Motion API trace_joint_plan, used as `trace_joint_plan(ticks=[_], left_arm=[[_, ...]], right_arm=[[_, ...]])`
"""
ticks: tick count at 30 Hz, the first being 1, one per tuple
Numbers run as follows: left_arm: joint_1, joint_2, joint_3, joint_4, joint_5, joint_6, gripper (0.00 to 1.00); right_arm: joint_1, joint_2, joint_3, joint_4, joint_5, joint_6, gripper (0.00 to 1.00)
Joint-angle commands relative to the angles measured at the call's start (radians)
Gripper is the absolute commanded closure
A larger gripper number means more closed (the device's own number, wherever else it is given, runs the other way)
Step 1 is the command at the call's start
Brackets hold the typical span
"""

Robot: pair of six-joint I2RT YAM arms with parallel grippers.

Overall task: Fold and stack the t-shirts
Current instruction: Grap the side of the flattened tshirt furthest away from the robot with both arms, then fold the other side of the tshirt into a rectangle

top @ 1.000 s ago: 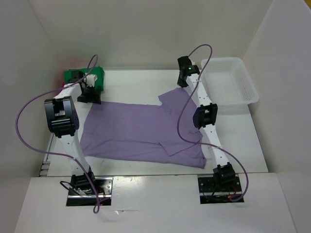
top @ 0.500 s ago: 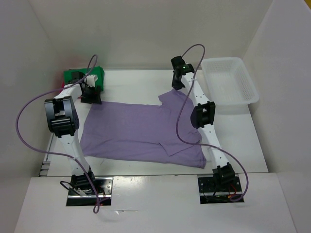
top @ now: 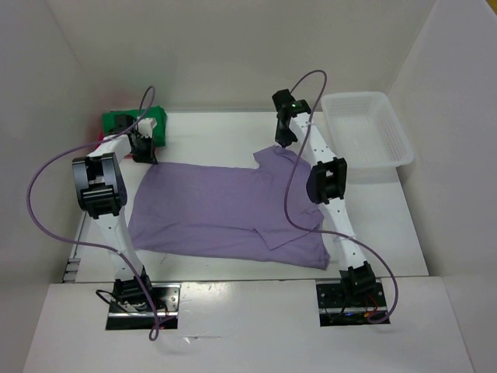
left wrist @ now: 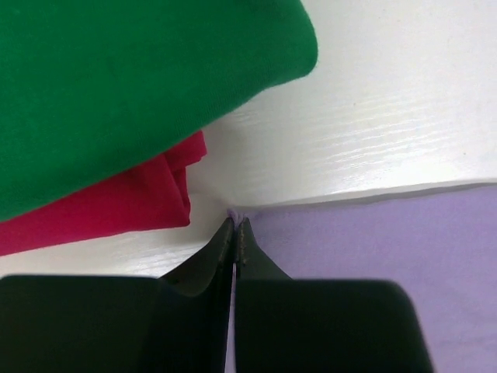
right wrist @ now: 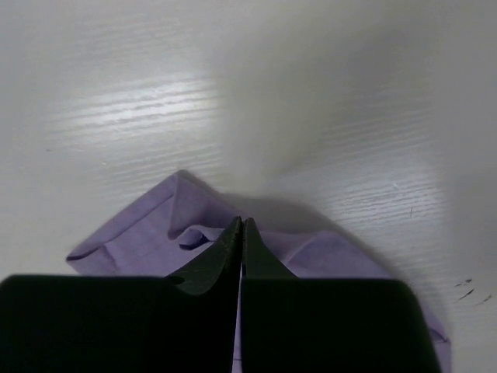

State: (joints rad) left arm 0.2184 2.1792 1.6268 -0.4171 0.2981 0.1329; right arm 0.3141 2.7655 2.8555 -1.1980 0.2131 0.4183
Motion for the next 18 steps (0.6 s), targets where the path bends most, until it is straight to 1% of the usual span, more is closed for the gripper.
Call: trace_joint_plan(ticks=[1,3,4,5,6,7,8,9,10,11,12,13,15,16,18], left_arm=[[-0.005,-0.004,-0.047,-0.060,0.038,0.046,1.00],[-0.005,-0.073,-0.091,-0.039,0.010,0.066,1.00],[-0.005,-0.100,-0.111,-0.020,-0.020,0.106,1.00],[-0.005,-0.131,-0.132,-0.009,-0.036,0.128,1.00],[-0.005,-0.194,-0.175,0.013,-0.060,0.173,1.00],[-0.005,-0.217,-0.188,0.014,-0.060,0.195,1.00],[-0.005,-0.246,-0.188,0.014,-0.060,0.212,1.00],[-0.005,-0.246,-0.188,-0.012,-0.060,0.229,1.00],[-0.005,-0.255,-0.188,-0.028,-0.041,0.261,1.00],[-0.005,-0.266,-0.188,-0.038,-0.028,0.276,1.00],[-0.005,-0.266,-0.199,-0.058,-0.013,0.292,1.00],[-0.005,-0.281,-0.199,-0.058,-0.002,0.307,1.00],[-0.005,-0.314,-0.235,-0.084,0.012,0.359,1.00],[-0.005,-0.326,-0.246,-0.084,0.003,0.378,1.00],[-0.005,-0.361,-0.272,-0.094,-0.051,0.430,1.00]], right_arm=[[-0.003,-0.102,-0.060,-0.038,-0.007,0.007,1.00],[-0.003,-0.174,-0.152,-0.038,-0.038,0.007,1.00],[-0.003,-0.210,-0.197,-0.029,-0.038,-0.002,1.00],[-0.003,-0.296,-0.308,-0.017,-0.038,-0.003,1.00],[0.009,-0.346,-0.443,-0.006,-0.018,-0.015,1.00],[0.019,-0.400,-0.519,0.009,-0.018,-0.024,1.00],[0.019,-0.519,-0.592,0.053,-0.018,-0.024,1.00],[0.028,-0.577,-0.666,0.083,-0.046,-0.024,1.00],[0.028,-0.634,-0.811,0.116,-0.072,-0.024,1.00],[0.028,-0.686,-0.873,0.174,-0.099,-0.024,1.00],[0.028,-0.774,-0.928,0.196,-0.121,-0.015,1.00],[0.037,-0.809,-1.028,0.213,-0.148,-0.006,1.00],[0.048,-0.894,-1.116,0.247,-0.164,0.017,1.00],[0.062,-0.918,-1.203,0.247,-0.175,0.034,1.00],[0.071,-0.992,-1.287,0.273,-0.175,0.065,1.00]])
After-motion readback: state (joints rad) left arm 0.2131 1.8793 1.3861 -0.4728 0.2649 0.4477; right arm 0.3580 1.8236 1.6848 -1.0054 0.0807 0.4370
